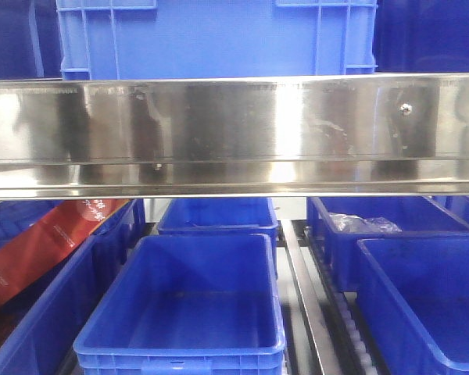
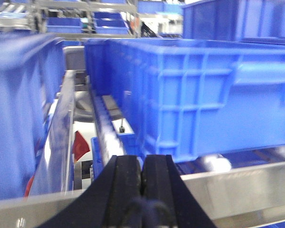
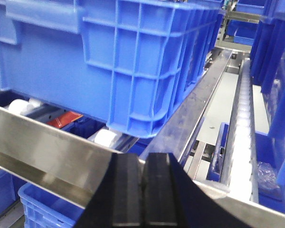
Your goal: Place valve from conveyor to right shelf box
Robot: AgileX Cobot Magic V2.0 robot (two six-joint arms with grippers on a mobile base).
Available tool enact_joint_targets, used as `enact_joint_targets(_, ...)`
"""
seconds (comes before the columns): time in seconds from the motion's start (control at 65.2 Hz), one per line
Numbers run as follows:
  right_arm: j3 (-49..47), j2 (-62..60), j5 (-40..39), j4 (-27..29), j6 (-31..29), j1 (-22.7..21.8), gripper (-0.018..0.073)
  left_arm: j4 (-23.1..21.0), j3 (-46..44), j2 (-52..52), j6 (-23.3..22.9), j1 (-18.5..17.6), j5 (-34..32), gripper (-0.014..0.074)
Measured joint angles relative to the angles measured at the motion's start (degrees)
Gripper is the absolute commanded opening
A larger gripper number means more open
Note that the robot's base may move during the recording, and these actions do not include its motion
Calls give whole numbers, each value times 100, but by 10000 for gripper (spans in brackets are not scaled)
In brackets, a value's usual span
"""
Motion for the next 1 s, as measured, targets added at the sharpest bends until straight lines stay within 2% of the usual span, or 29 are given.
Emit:
enact_joint_targets(0.69, 14, 0, -248, 0, 0, 0, -162, -20, 83, -32, 0, 0, -47, -111)
enact_joint_targets(0.875, 14, 0, -248, 0, 0, 0, -162, 604, 158, -106, 0, 86, -133, -111)
enact_joint_targets(0.997, 14, 0, -258, 0, 0, 0, -162, 917, 414, -357, -423, 464, -193, -111)
